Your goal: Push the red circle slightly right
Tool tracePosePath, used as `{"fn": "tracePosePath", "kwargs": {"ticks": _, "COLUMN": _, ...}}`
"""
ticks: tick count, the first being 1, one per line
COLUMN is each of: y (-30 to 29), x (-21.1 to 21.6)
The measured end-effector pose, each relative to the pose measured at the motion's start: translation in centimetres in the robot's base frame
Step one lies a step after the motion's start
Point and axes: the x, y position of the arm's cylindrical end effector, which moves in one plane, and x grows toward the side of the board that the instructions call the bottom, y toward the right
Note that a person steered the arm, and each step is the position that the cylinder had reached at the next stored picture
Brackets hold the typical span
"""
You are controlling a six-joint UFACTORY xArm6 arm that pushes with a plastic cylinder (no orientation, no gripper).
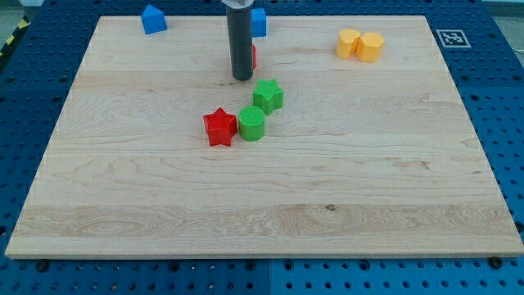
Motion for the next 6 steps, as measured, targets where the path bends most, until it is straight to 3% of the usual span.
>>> {"fn": "tracePosePath", "kwargs": {"ticks": 3, "y": -8.2, "x": -1.6}}
{"fn": "tracePosePath", "kwargs": {"ticks": 4, "y": -5.6, "x": -3.8}}
{"fn": "tracePosePath", "kwargs": {"ticks": 6, "y": 1.5, "x": -3.6}}
